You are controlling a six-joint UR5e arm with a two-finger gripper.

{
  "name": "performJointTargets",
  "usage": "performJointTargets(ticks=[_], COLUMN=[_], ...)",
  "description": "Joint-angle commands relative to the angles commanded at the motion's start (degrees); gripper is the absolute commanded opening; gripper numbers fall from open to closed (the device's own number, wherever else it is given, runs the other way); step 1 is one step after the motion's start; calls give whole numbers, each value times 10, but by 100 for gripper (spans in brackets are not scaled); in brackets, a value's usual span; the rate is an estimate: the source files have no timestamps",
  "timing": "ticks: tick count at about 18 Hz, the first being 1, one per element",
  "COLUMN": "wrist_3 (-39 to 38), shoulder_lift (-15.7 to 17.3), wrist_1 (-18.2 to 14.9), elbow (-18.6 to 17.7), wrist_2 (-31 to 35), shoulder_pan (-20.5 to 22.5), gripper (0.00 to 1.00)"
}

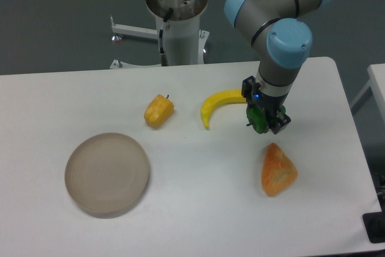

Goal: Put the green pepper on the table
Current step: 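Carry the held green pepper down toward the table beside the plate, then lower the green pepper onto the table and open the gripper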

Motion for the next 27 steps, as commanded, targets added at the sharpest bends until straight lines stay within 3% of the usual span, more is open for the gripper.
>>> performJointTargets(ticks=[4, 8, 15, 20, 27], wrist_3=[-11, -12, -50, -95, -110], shoulder_lift=[-10, -33, -36, -65, -131], wrist_1=[1, 2, 7, 44, 106], elbow=[18, 47, 49, 55, 52], wrist_2=[-5, -10, -28, -46, -45], shoulder_pan=[-8, -46, -95, -137, -178], gripper=[30, 29, 29, 29, 30])
